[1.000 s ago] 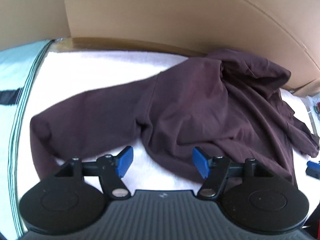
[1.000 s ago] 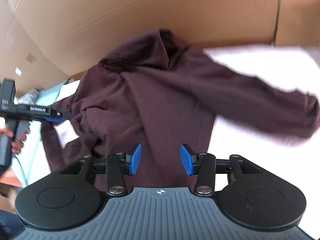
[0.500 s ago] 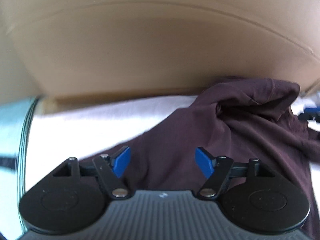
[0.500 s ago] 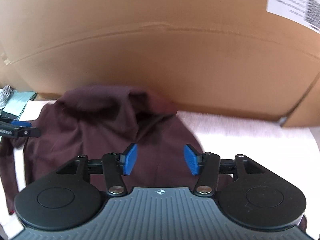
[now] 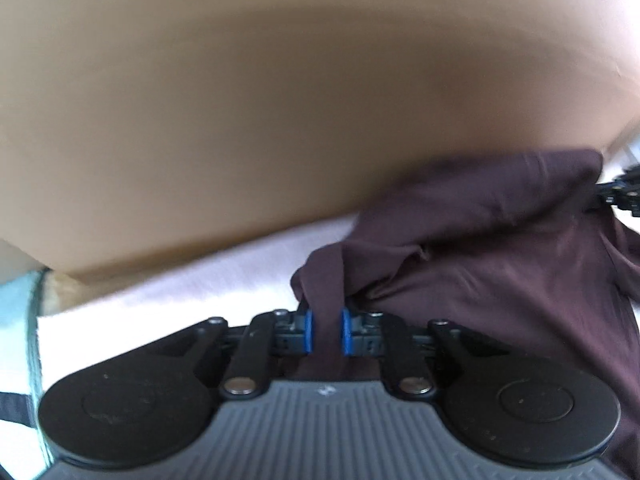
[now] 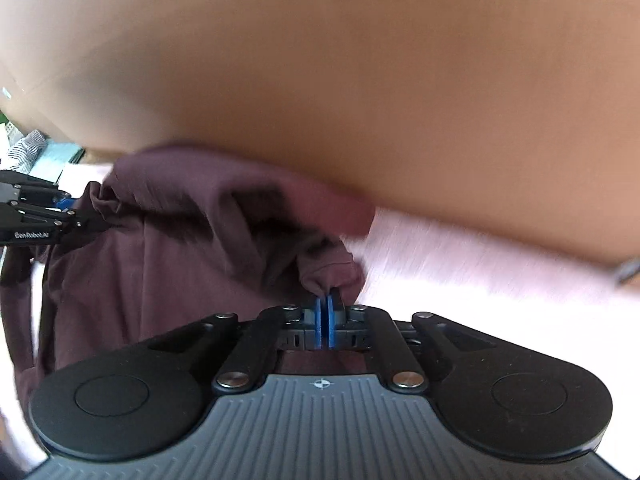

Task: Fold clothes

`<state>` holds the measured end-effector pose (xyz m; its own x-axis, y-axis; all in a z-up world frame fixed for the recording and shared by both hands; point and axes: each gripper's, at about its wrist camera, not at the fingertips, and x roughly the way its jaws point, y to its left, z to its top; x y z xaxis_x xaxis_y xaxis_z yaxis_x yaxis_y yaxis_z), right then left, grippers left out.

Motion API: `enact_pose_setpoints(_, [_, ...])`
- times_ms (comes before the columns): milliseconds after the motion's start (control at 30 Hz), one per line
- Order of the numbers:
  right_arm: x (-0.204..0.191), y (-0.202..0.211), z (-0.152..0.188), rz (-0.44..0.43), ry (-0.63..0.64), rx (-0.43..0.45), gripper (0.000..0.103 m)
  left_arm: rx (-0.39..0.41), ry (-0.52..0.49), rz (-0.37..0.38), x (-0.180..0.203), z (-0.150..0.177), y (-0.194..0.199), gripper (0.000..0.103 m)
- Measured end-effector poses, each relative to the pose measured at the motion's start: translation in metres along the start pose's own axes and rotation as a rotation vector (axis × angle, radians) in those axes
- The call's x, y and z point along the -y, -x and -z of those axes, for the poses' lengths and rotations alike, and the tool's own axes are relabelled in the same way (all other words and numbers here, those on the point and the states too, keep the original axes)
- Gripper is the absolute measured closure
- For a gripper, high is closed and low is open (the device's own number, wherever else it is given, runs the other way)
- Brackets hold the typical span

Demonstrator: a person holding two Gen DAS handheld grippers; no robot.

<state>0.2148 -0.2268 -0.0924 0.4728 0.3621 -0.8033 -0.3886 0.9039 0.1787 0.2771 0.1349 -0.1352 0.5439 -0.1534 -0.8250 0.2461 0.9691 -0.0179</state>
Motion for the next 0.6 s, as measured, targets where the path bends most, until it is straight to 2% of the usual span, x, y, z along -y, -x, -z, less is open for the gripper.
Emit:
enact_pose_setpoints(167, [0.008, 0.013, -0.019, 0.131, 0.016, 0.147, 0.1, 0.045, 0.083, -0.071, -0.012, -0.02, -0.017, 0.087])
enact_pose_setpoints(233, [0.008, 0.003, -0.018, 0.166, 0.035, 0.152, 0.1, 0.036, 0.098, -0.093, -0.011, -0.023, -0.03, 0.081])
enact_pose_setpoints(267, [0.008, -0.004, -0.016, 0.184, 0.049, 0.149, 0.101, 0.026, 0.101, -0.107, -0.01, -0.024, -0.036, 0.073])
enact_pose_setpoints(333, [0.012, -0.017, -0.01, 0.208, 0.024, 0.12, 0.099, 0.01, 0.11, -0.118, -0.01, -0.024, -0.039, 0.066])
enact_pose_setpoints(400, [0.016, -0.03, -0.004, 0.232, -0.004, 0.089, 0.089, 0.005, 0.123, -0.126, -0.017, -0.024, -0.028, 0.047])
enact_pose_setpoints(433, [0.018, -0.03, -0.002, 0.227, -0.042, 0.071, 0.087, 0.014, 0.124, -0.122, -0.023, -0.023, -0.017, 0.033])
enact_pose_setpoints(467, [0.02, -0.021, -0.002, 0.234, -0.067, 0.08, 0.079, 0.025, 0.124, -0.117, -0.029, -0.022, -0.005, 0.03])
enact_pose_setpoints(500, [0.021, -0.011, -0.001, 0.241, -0.091, 0.091, 0.065, 0.041, 0.118, -0.119, -0.036, -0.019, 0.011, 0.029])
enact_pose_setpoints(533, [0.018, 0.004, 0.005, 0.227, -0.105, 0.109, 0.06, 0.057, 0.112, -0.12, -0.042, -0.016, 0.027, 0.027])
enact_pose_setpoints(567, [0.015, 0.02, 0.013, 0.21, -0.118, 0.129, 0.057, 0.08, 0.109, -0.137, -0.049, -0.012, 0.044, 0.019])
enact_pose_setpoints(600, [0.012, 0.035, 0.02, 0.193, -0.131, 0.148, 0.057, 0.103, 0.113, -0.149, -0.055, -0.006, 0.061, 0.016])
